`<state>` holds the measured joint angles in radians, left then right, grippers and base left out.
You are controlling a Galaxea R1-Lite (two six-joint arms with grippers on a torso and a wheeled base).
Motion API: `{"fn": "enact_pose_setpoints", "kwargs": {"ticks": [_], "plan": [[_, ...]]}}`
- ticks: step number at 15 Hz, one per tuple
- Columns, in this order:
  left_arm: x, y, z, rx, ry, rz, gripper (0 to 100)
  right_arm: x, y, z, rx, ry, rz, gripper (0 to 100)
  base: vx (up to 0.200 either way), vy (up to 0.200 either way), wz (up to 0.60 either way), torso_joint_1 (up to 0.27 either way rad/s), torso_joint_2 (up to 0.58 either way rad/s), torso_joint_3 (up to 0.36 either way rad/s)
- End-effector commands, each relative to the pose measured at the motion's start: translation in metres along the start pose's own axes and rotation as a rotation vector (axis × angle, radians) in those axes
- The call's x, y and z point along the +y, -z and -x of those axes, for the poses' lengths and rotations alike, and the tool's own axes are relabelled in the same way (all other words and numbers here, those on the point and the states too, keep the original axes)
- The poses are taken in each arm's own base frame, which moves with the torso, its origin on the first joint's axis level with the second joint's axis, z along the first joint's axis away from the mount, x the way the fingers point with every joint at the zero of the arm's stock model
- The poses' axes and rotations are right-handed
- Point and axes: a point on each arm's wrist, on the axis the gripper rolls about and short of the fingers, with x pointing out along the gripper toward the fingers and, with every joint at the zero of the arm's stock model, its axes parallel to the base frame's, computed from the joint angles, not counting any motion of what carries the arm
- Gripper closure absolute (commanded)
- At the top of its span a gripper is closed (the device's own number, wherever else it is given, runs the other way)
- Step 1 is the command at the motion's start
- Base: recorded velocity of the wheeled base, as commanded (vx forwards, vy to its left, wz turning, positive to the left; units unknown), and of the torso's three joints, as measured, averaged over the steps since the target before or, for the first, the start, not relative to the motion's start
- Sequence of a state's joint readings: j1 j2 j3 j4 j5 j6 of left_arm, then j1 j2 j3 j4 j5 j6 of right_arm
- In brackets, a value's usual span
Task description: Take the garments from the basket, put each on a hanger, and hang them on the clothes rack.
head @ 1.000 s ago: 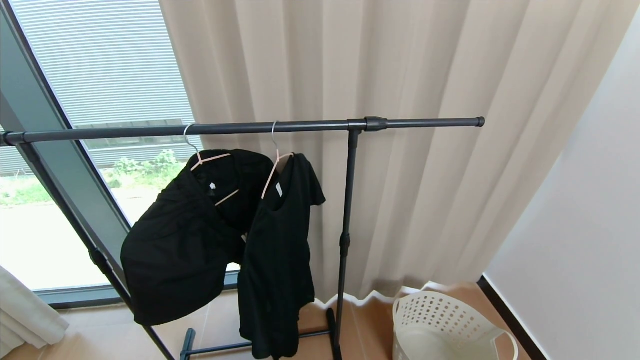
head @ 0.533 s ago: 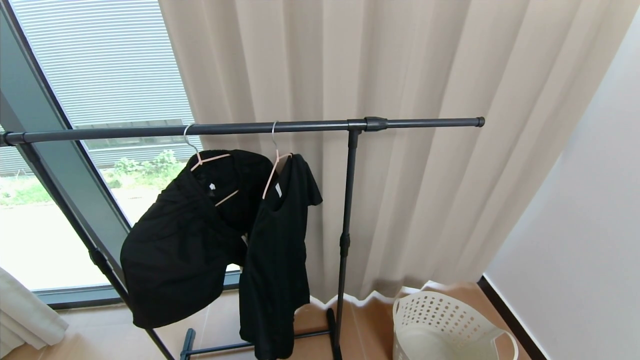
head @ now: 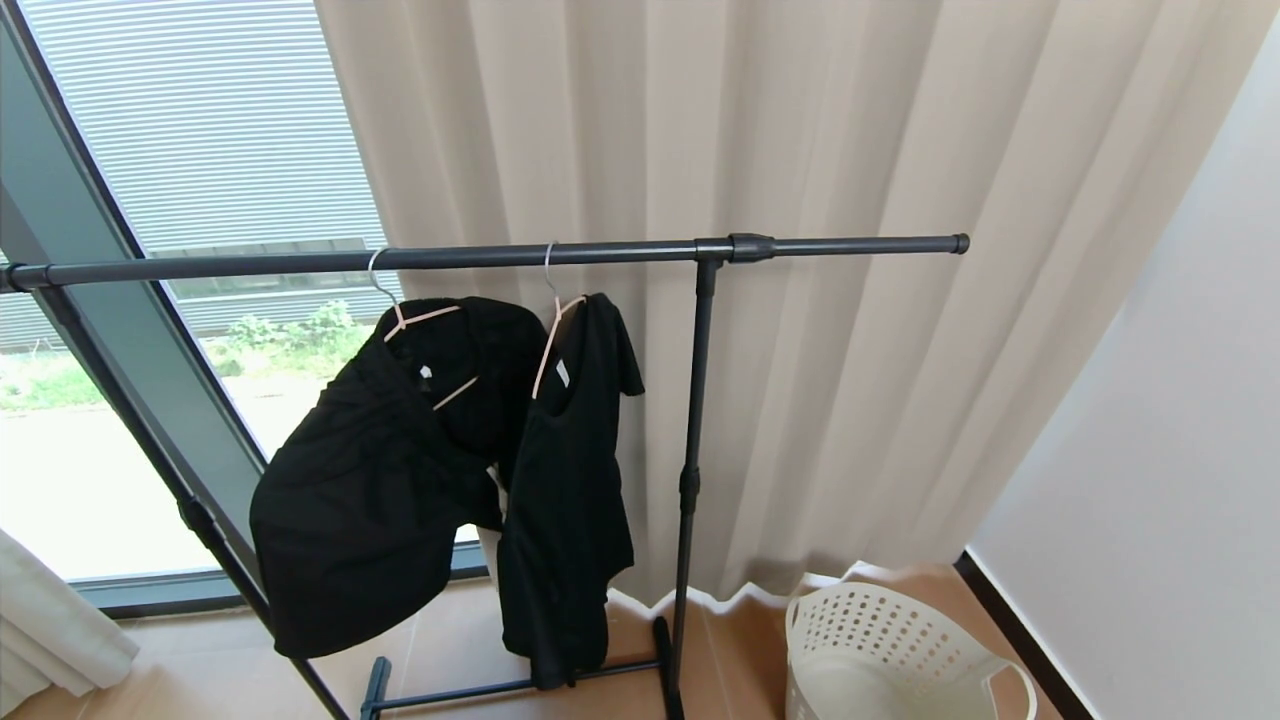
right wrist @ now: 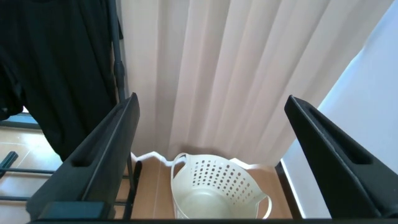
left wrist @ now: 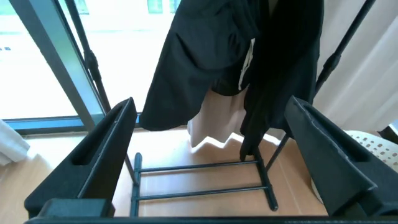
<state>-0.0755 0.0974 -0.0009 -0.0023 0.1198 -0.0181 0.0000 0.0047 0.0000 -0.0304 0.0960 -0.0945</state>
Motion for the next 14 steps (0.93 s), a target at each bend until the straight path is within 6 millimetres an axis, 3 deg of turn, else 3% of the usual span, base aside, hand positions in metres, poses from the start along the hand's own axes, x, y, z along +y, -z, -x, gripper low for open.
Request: {"fn": "enact_pose_setpoints", "kwargs": {"ticks": [1, 3, 14], "plan": [[-0.0011, 0.0001, 0.0013, -0.014, -0.076, -0.007, 0, -0.0001, -0.0003, 0.0001, -0.005, 0.003, -0.002, 0, 0.0, 0.0, 0.0, 0.0, 0.0, 0.0], [-0.001, 0.0022, 0.0072, -0.092, -0.081, -0.003, 0, -0.0003, -0.0004, 0.0001, -0.005, 0.012, -0.006, 0, 0.0, 0.0, 0.0, 0.0, 0.0, 0.0], [-0.0013, 0.0023, 0.0074, -0.096, -0.056, 0.022, 0, -0.0002, -0.0002, 0.0004, -0.007, 0.011, -0.023, 0, 0.0, 0.0, 0.0, 0.0, 0.0, 0.0]]}}
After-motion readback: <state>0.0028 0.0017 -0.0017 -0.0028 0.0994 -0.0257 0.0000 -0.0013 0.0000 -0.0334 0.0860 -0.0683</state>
